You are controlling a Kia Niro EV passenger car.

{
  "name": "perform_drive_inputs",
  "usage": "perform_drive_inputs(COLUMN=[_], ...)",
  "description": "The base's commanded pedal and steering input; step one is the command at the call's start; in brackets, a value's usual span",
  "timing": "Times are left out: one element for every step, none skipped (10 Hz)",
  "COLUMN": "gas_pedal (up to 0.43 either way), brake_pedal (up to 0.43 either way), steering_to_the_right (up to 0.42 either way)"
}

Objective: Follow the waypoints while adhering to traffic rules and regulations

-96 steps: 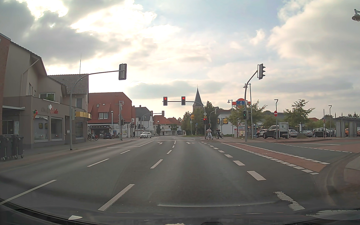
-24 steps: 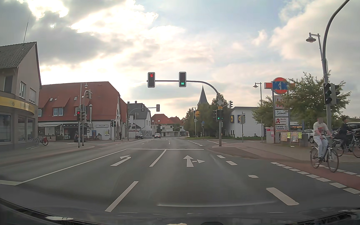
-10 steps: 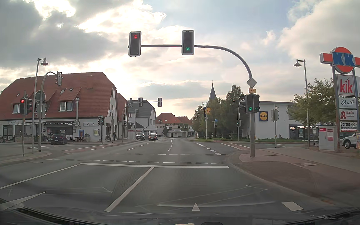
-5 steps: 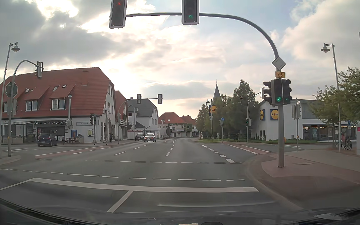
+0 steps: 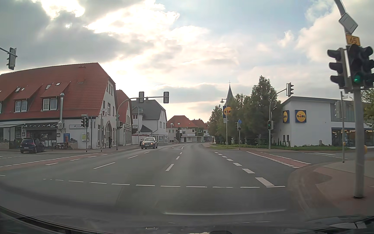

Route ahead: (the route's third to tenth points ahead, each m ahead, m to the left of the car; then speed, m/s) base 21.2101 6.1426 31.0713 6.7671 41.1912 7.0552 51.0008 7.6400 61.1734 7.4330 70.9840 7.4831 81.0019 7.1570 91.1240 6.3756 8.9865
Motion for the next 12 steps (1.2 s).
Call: perform_drive_inputs(gas_pedal=[0.26,0.248,0.248,0.248,0.248,0.24,0.24,0.24,0.22,0.209,0.209,0.209], brake_pedal=[0.0,0.0,0.0,0.0,0.0,0.0,0.0,0.0,0.0,0.0,0.0,0.0], steering_to_the_right=[-0.012,-0.011,-0.011,-0.01,-0.01,-0.01,-0.01,-0.01,-0.01,-0.009,-0.009,-0.009])
